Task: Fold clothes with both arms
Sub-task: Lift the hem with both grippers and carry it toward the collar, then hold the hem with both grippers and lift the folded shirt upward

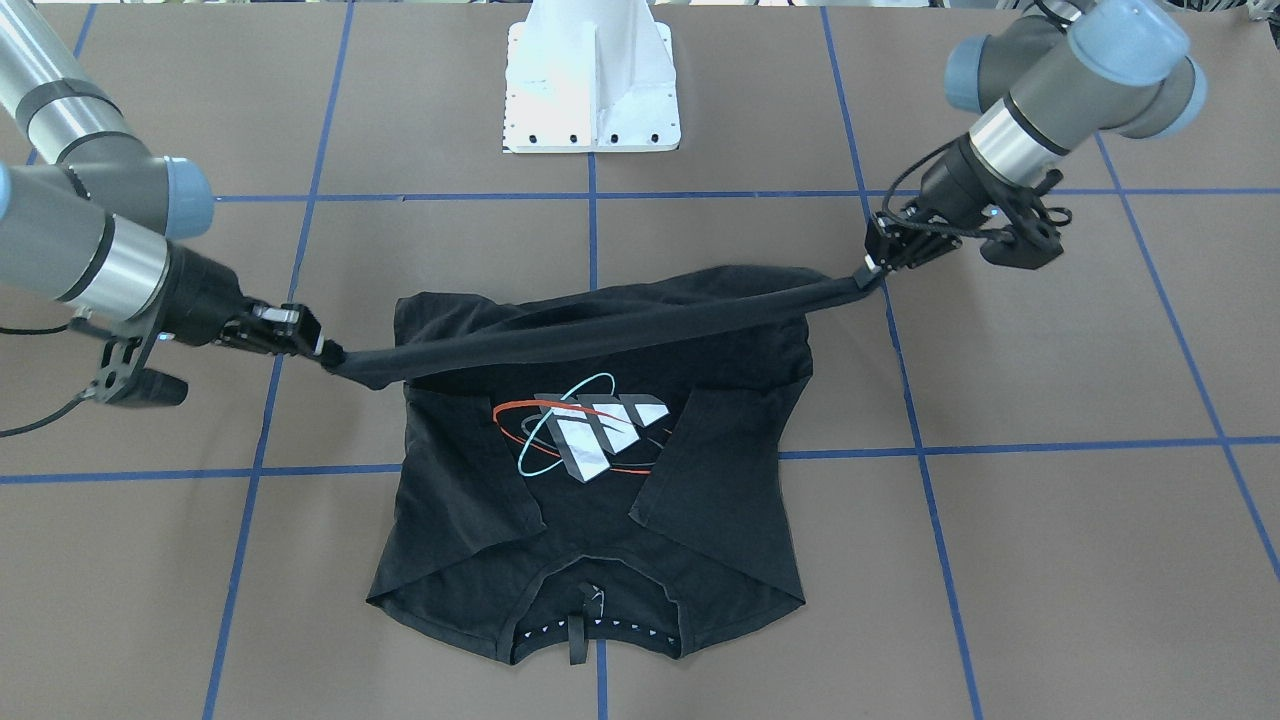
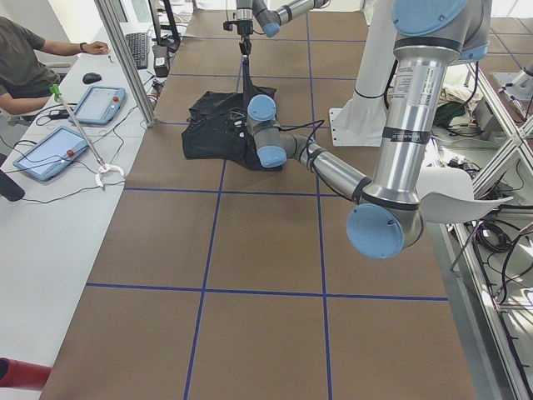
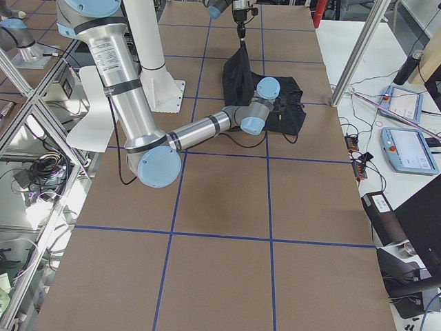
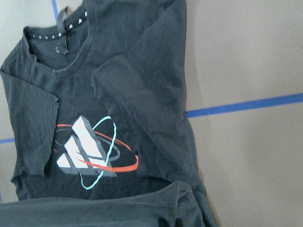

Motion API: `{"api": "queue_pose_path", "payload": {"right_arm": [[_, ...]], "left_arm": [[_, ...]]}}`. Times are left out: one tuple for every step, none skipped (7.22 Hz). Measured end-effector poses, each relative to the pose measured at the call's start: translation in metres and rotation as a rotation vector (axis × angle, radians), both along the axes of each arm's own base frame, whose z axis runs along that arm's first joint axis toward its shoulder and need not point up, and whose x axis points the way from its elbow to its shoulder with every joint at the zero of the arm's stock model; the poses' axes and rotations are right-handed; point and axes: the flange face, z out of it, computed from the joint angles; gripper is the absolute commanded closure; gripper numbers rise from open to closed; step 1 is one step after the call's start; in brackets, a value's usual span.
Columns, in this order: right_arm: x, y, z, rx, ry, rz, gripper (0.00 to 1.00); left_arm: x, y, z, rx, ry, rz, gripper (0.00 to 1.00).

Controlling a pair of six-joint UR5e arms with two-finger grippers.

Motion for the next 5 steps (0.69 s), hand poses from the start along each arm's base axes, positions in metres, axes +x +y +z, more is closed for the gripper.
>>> {"api": "queue_pose_path", "payload": {"right_arm": [[0.005, -0.021, 0.002, -0.01, 0.01, 0.024, 1.0], [0.005, -0.035, 0.002, -0.015, 0.018, 0.042, 1.0], [0.004, -0.045, -0.002, -0.012, 0.023, 0.058, 1.0], [0.001, -0.052, -0.007, -0.008, 0.026, 0.068, 1.0], [-0.003, -0.058, -0.011, -0.008, 0.029, 0.073, 1.0]], "left_arm": [[0.013, -0.027, -0.008, 0.008, -0.001, -0.009, 1.0], [0.028, -0.051, -0.019, 0.012, 0.002, -0.013, 1.0], [0.041, -0.066, -0.03, 0.015, 0.007, -0.016, 1.0], [0.046, -0.077, -0.041, 0.024, 0.013, -0.024, 1.0], [0.042, -0.089, -0.052, 0.035, 0.019, -0.044, 1.0]]}}
